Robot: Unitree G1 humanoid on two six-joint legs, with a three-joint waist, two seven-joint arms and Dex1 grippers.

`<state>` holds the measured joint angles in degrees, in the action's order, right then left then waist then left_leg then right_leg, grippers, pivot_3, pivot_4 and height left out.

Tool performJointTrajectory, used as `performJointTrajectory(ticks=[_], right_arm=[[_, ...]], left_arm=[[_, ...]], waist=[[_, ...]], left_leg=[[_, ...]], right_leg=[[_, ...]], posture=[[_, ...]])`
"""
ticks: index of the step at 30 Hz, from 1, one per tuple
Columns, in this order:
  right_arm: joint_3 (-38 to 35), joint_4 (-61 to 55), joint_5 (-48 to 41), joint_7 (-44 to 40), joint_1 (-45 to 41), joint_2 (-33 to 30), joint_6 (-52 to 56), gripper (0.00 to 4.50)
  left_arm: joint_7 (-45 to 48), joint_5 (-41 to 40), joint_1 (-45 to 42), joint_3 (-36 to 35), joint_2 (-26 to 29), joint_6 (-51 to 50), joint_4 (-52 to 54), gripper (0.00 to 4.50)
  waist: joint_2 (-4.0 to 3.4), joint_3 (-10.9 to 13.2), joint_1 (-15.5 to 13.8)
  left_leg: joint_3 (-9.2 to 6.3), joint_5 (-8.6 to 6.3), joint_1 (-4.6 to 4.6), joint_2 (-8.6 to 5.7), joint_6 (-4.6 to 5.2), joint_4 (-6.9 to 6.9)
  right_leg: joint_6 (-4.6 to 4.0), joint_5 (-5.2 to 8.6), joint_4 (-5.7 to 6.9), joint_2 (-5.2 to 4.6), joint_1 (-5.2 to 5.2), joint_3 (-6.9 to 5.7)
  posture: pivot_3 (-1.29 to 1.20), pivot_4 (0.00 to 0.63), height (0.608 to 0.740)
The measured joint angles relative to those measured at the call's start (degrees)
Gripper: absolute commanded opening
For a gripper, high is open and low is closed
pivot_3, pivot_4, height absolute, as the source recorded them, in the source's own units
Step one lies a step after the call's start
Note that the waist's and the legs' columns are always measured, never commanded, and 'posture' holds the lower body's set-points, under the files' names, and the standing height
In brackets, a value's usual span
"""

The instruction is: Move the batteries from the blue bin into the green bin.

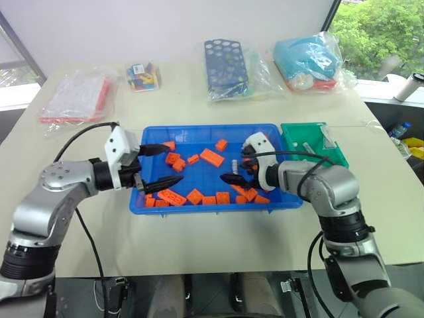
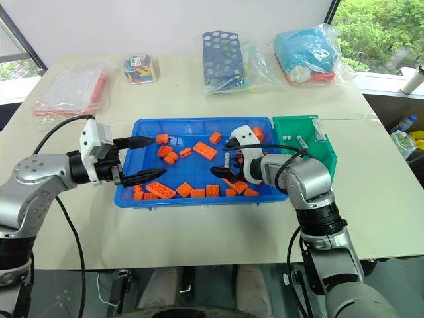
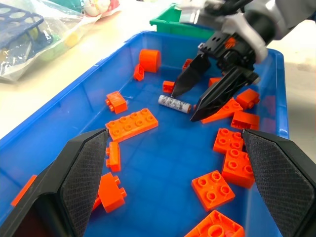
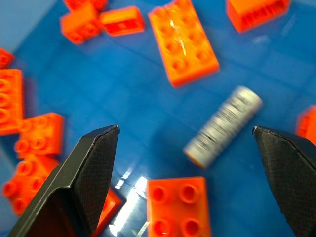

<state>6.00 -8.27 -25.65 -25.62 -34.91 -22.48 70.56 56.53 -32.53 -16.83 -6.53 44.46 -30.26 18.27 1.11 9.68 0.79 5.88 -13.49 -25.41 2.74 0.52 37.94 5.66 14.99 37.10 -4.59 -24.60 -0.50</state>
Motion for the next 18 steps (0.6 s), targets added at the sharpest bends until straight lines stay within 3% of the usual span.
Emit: performJointTrajectory(ticks=[4, 5, 7, 14, 18], right_arm=[[0.5, 2.7, 1.8, -0.5, -0.1, -0.1, -3.8, 4.44], [0.6, 3.6, 2.1, -0.7, -0.1, -0.1, -4.9, 4.21], [0.6, 4.9, 2.9, -0.8, -0.1, 0.0, -6.4, 3.57], [1.3, 5.7, 3.6, -1.3, 0.0, 1.4, -7.5, 0.13], [1.3, 3.8, 3.4, -1.4, 0.6, 1.2, -6.2, 0.07]], left_arm=[[-0.4, -0.2, 0.2, 0.0, 0.2, -0.4, 0.0, 4.5], [-0.4, -0.2, 0.2, -0.1, 0.3, -0.4, 0.1, 4.5], [-0.4, -0.3, 0.2, -0.1, 0.4, -0.4, 0.1, 4.5], [-0.2, -0.4, -1.5, 0.0, 0.4, -0.4, -0.1, 4.5], [0.1, -0.4, -1.7, 0.2, 0.3, -0.4, -0.5, 4.5]], waist=[[0.01, 0.0, 0.0], [0.02, 0.0, 0.0], [0.05, 0.0, 0.0], [0.05, 0.0, 0.0], [0.05, 0.0, 0.0]], left_leg=[[0.02, 0.0, 0.02, -0.01, 0.0, 0.0], [0.02, 0.0, 0.03, -0.01, 0.0, 0.0], [0.02, 0.0, 0.04, -0.01, 0.0, 0.0], [0.02, 0.0, 0.05, 0.0, 0.0, 0.0], [0.01, 0.0, 0.05, 0.01, 0.0, 0.0]], right_leg=[[0.0, 0.0, 0.0, 0.01, 0.02, 0.0], [0.0, 0.0, 0.0, 0.01, 0.04, 0.0], [0.0, 0.0, 0.0, 0.01, 0.06, 0.0], [0.0, 0.0, 0.0, 0.02, 0.05, 0.0], [0.0, 0.0, 0.01, 0.02, 0.05, 0.0]], posture=[[0.0, 0.15, 0.737], [0.0, 0.15, 0.737], [0.0, 0.15, 0.737], [0.0, 0.15, 0.737], [0.0, 0.15, 0.737]])
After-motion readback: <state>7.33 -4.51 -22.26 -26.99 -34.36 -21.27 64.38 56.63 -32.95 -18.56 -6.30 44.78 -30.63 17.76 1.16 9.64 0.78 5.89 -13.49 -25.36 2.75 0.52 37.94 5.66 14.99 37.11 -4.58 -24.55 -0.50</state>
